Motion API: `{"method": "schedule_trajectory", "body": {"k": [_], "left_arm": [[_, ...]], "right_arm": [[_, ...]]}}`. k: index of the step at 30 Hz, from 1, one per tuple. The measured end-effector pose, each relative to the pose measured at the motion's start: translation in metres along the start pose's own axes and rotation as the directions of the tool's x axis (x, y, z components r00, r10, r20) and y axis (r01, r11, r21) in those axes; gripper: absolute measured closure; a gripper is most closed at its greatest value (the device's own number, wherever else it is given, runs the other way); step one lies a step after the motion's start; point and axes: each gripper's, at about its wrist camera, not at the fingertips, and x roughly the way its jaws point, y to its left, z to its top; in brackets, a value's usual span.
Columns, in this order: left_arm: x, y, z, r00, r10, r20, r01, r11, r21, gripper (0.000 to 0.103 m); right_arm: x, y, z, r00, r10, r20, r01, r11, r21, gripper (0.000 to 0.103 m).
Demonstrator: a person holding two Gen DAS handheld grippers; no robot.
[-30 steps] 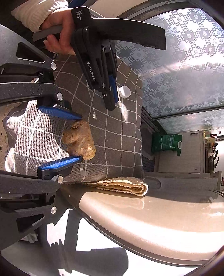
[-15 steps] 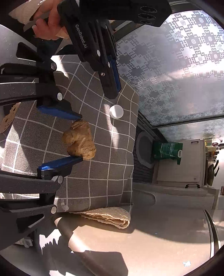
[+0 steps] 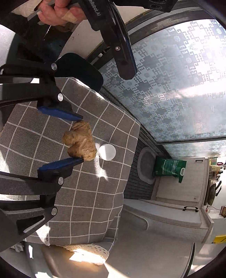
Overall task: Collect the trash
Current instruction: 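Carry the ginger root and walnut shell over the green bin with both tools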
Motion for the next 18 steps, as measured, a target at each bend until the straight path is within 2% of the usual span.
{"method": "schedule_trajectory", "body": {"k": [9,18], "left_arm": [[-0.022,0.051,-0.006,0.998,0.063,0.000,-0.063,0.998,-0.025,0.081],[-0.028,0.097,-0.024,0.991,0.117,-0.059,-0.119,0.992,-0.036,0.080]], "right_arm": [[0.011,0.037,0.019,0.999,0.042,-0.002,-0.042,0.998,-0.037,0.060],[0.020,0.072,0.039,0.997,0.082,0.008,-0.081,0.994,-0.067,0.060]]}}
